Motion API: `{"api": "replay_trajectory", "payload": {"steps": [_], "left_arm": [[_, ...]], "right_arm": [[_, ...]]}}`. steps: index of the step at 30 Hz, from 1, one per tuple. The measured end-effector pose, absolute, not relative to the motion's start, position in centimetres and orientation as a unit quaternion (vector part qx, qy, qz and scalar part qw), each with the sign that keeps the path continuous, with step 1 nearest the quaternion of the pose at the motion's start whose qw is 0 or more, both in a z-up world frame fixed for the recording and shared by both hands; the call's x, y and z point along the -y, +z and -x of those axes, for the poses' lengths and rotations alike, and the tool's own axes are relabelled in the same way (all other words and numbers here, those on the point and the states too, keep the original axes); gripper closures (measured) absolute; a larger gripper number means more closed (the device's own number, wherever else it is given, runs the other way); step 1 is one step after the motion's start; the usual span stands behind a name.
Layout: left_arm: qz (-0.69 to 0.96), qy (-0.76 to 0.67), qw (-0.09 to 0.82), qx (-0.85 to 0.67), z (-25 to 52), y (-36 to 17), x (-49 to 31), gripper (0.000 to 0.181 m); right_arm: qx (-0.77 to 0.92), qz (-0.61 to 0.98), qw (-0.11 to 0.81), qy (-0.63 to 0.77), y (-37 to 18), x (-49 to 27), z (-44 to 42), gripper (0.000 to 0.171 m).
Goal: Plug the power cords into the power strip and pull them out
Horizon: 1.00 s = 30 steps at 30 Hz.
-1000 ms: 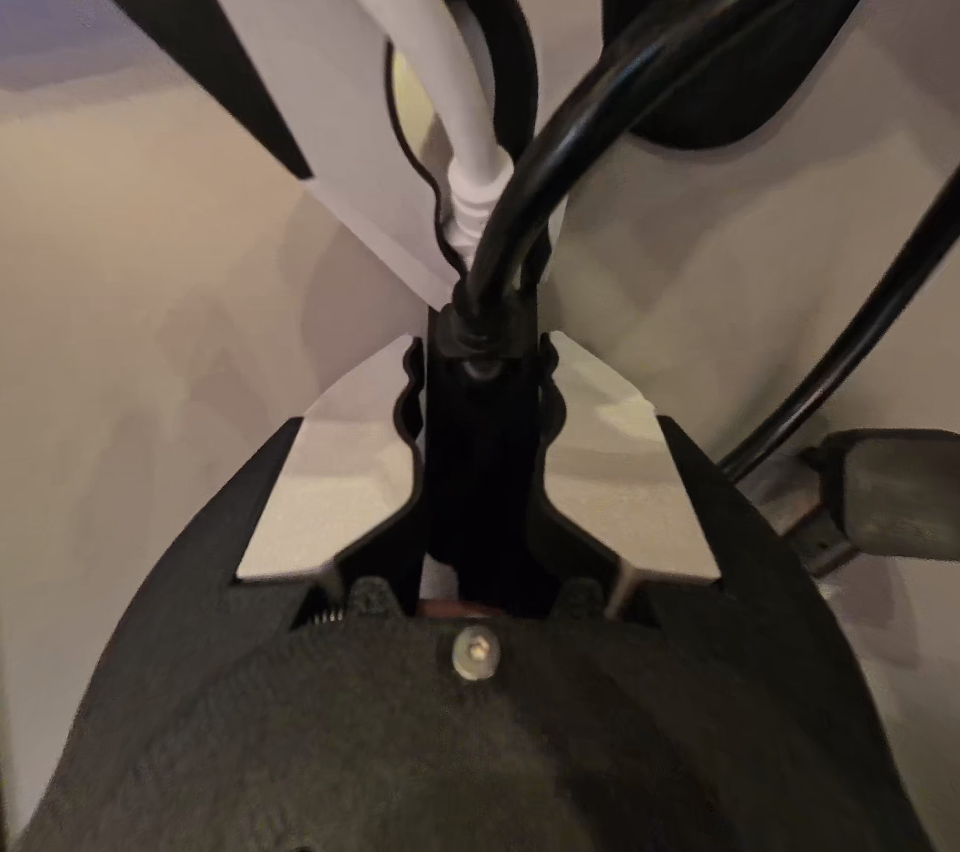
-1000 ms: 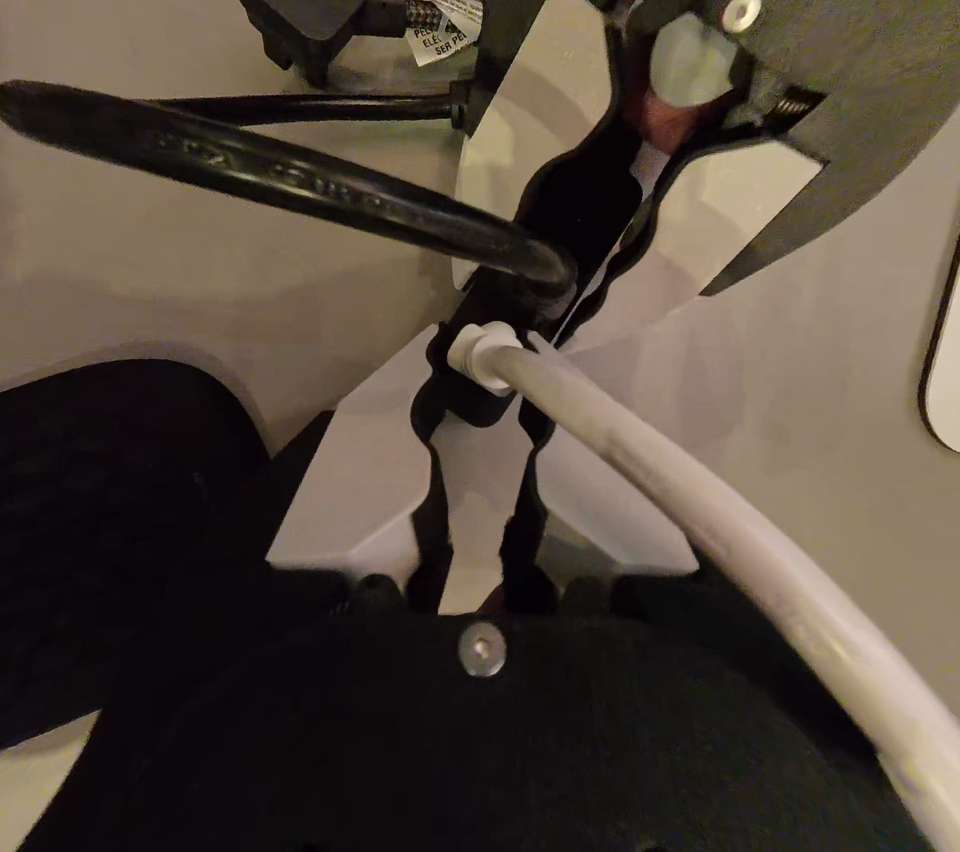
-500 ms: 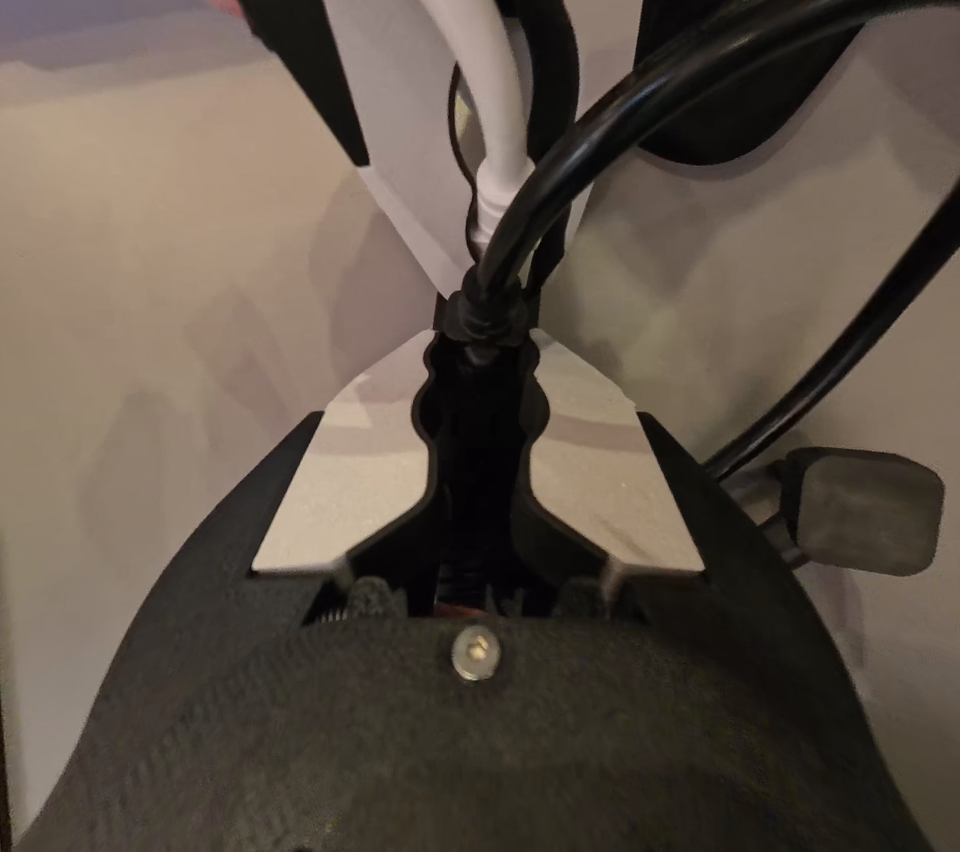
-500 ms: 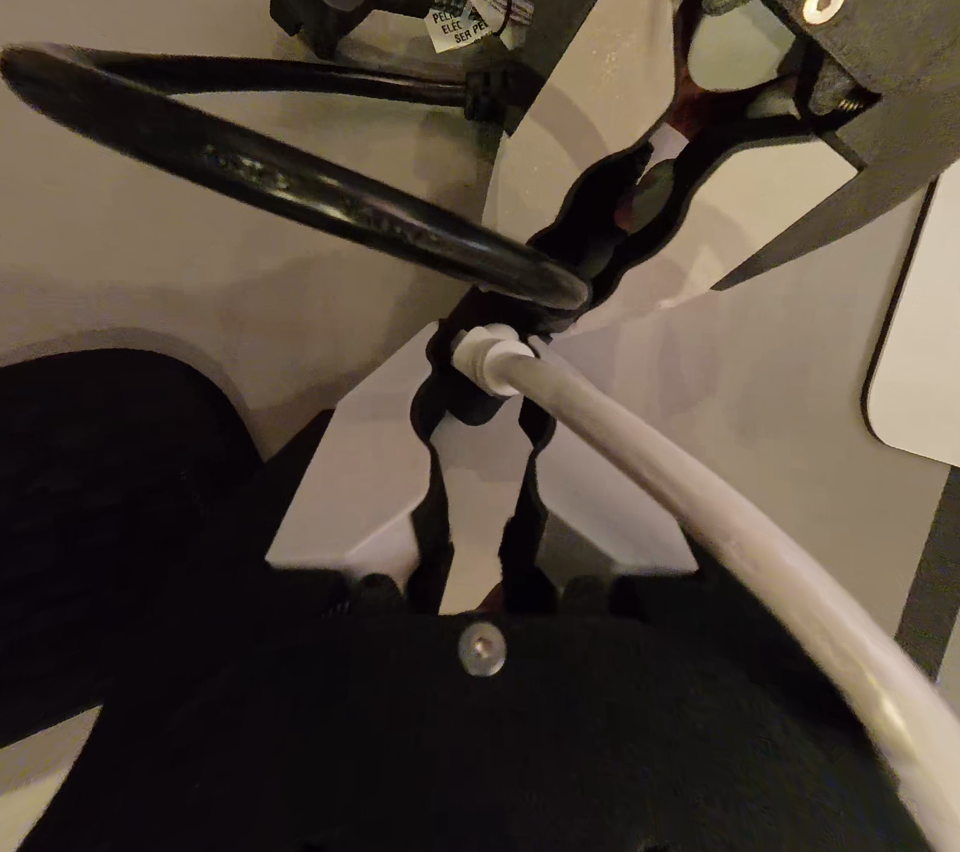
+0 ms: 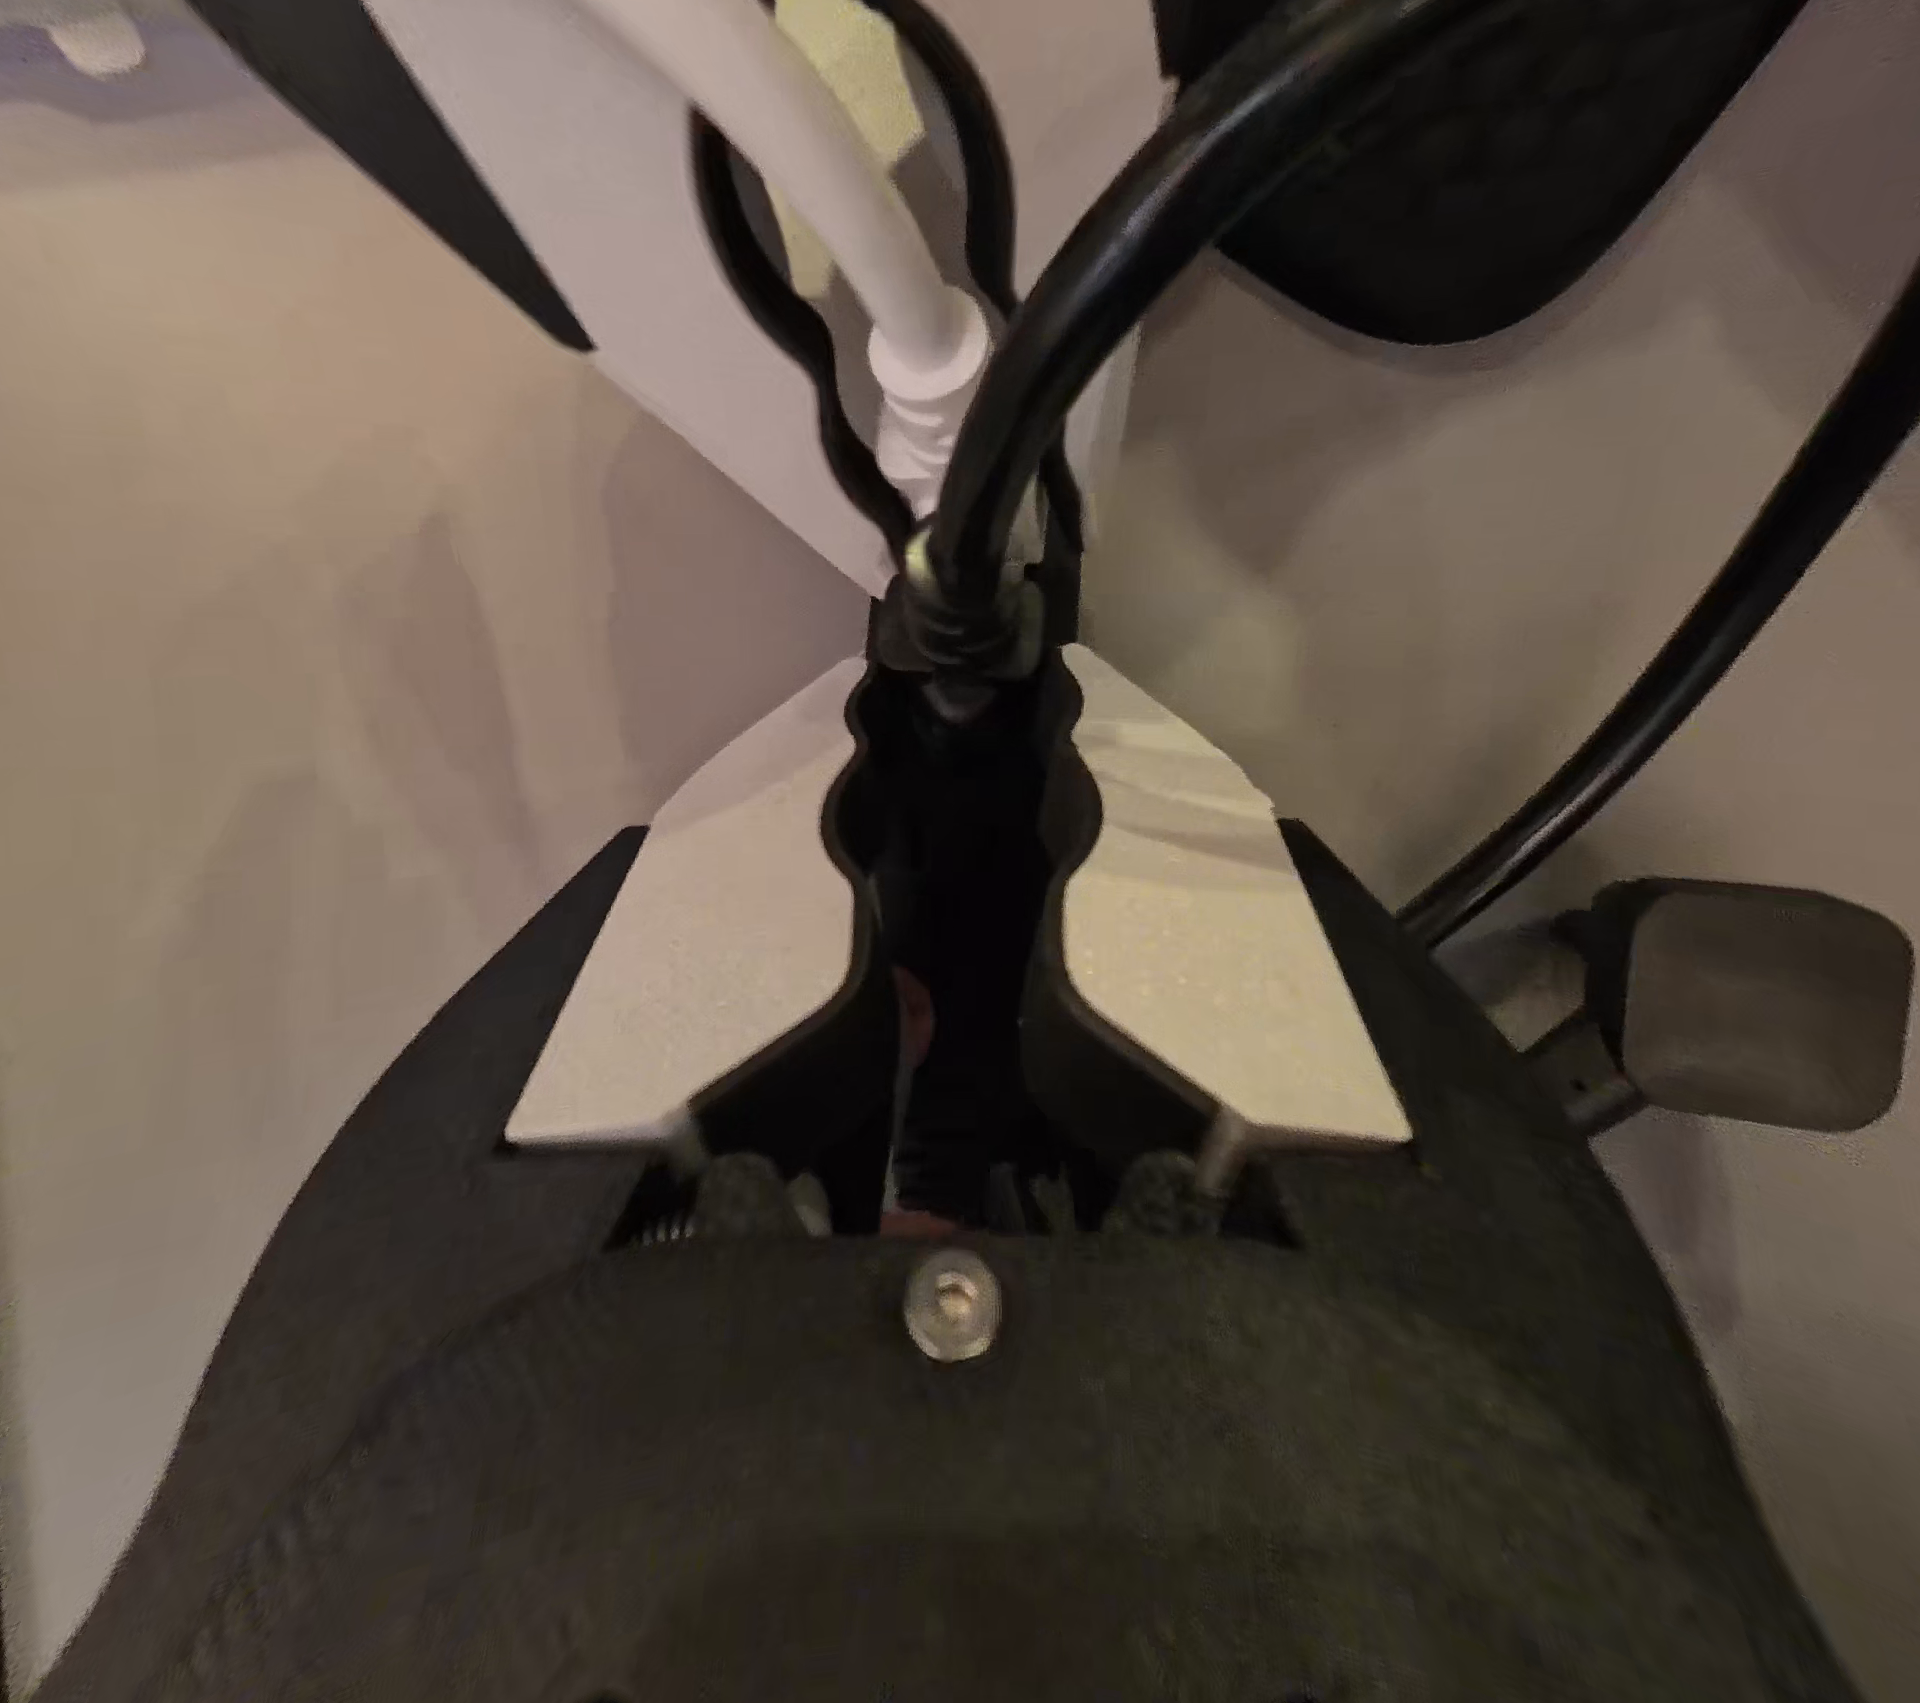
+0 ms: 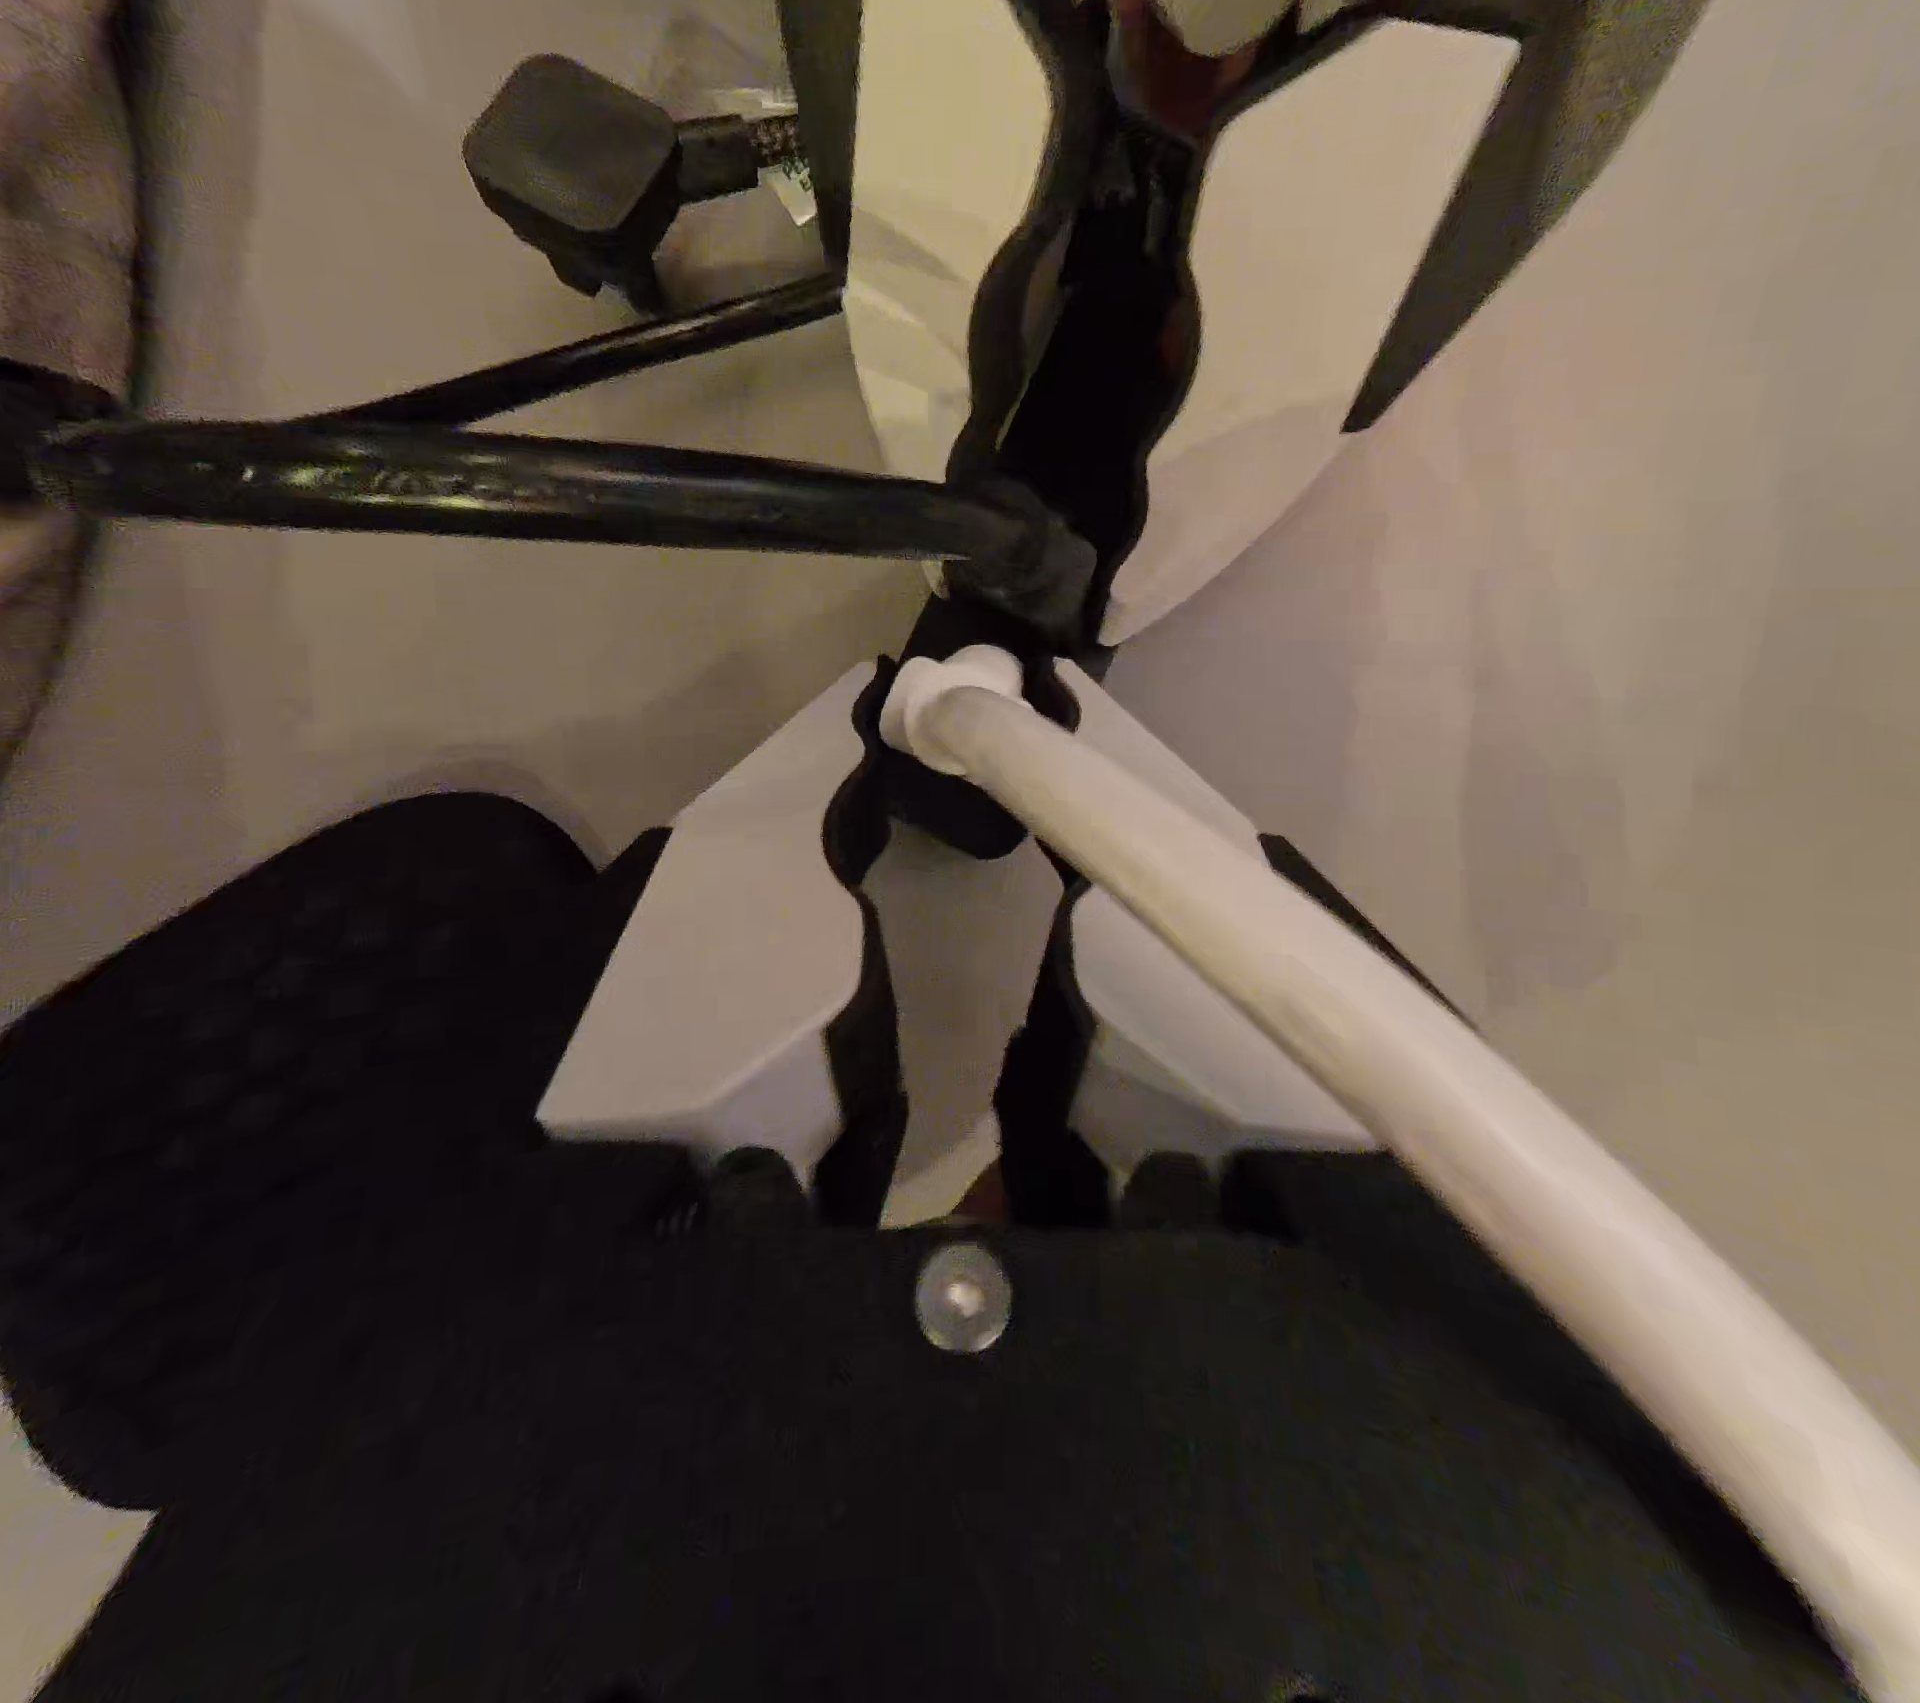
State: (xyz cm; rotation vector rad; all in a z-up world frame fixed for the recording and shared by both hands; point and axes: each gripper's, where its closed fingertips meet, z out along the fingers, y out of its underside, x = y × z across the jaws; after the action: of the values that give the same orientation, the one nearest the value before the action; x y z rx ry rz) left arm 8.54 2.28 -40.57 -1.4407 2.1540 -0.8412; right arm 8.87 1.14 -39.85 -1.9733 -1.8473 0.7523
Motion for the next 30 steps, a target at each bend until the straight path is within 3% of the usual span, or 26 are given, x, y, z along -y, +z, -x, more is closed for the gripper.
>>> {"api": "replay_trajectory", "payload": {"steps": [4,8,16,25,30], "left_arm": [[0.522,-0.304,0.203,-0.771,-8.5,-40.6,-2.2,0.153],[0.519,-0.306,0.206,-0.771,-8.5,-40.5,-2.0,0.154],[0.526,-0.309,0.211,-0.764,-8.9,-40.5,-2.5,0.154],[0.523,-0.31,0.209,-0.766,-8.8,-40.5,-2.2,0.153],[0.52,-0.311,0.211,-0.767,-8.8,-40.5,-2.1,0.154]], "right_arm": [[0.727,0.642,0.218,0.109,-40.1,-1.0,-8.9,0.148],[0.735,0.632,0.237,0.065,-40.1,-0.8,-8.8,0.148],[0.576,0.732,0.162,0.327,-39.7,-1.7,-9.0,0.151],[0.717,0.648,0.25,0.059,-39.7,-0.9,-9.2,0.148],[0.71,0.657,0.243,0.075,-39.6,-0.7,-9.3,0.148]]}}
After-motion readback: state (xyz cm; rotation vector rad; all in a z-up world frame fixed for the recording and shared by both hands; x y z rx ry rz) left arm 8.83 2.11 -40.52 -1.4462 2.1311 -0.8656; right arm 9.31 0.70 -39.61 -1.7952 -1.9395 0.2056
